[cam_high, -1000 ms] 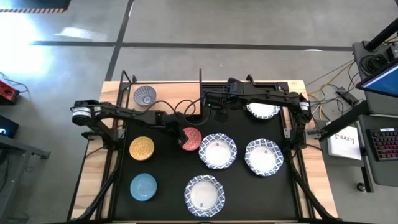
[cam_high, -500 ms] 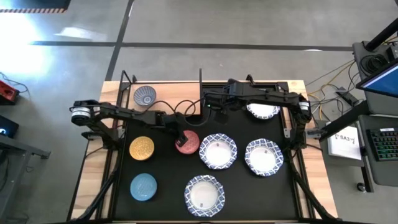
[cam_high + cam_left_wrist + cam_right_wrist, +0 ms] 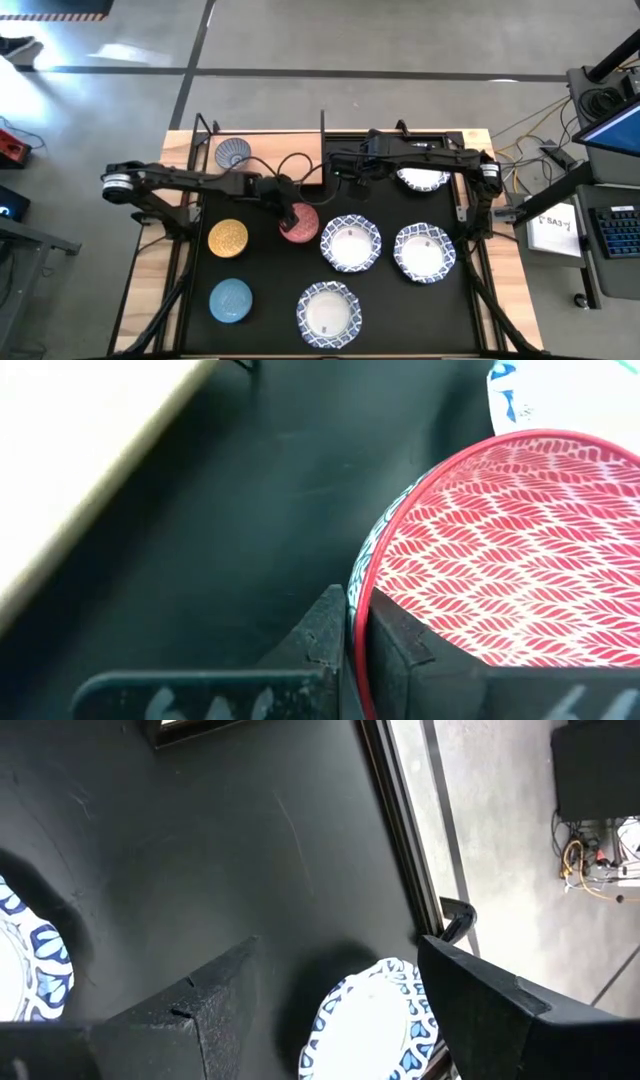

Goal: Place and stack bowls onto a shelf
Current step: Stack the orange bowl on top of the blue bowl on the shelf

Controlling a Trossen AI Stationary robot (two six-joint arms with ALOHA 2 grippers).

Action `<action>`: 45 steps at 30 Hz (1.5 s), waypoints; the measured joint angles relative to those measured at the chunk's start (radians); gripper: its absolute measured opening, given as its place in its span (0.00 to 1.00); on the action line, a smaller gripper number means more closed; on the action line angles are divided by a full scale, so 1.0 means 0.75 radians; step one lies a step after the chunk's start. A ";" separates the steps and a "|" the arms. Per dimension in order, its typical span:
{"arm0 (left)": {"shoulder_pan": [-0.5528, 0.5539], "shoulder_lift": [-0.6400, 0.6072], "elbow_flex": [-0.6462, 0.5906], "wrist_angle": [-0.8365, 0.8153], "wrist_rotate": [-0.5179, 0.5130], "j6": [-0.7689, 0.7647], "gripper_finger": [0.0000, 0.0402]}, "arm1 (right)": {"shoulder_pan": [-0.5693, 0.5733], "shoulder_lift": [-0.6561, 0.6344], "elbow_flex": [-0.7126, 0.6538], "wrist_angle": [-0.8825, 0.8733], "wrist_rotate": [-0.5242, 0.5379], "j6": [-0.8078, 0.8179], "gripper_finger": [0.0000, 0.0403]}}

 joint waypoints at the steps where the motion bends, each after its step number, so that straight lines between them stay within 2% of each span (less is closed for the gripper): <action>1: 0.003 -0.017 0.018 -0.047 -0.028 0.015 0.01 | 0.000 -0.002 0.000 0.001 0.000 0.000 0.64; 9: 0.107 -0.207 0.128 -0.365 -0.170 0.111 0.01 | 0.000 -0.028 0.000 0.005 0.000 0.012 0.64; 15: 0.306 -0.400 0.142 -0.541 -0.288 0.130 0.01 | 0.000 -0.034 -0.001 0.006 0.000 0.012 0.64; 21: 0.508 -0.505 0.142 -0.668 -0.500 0.085 0.01 | 0.000 -0.034 -0.001 0.007 0.000 0.010 0.64; 30: 0.717 -0.450 0.140 -0.698 -0.653 0.074 0.01 | 0.000 -0.034 -0.001 0.015 0.000 0.000 0.64; 38: 0.853 -0.380 0.140 -0.687 -0.659 0.110 0.01 | 0.000 -0.034 -0.001 0.015 0.000 -0.004 0.64; 45: 0.893 -0.338 0.140 -0.687 -0.661 0.130 0.04 | 0.000 -0.034 -0.009 0.015 0.000 -0.004 0.64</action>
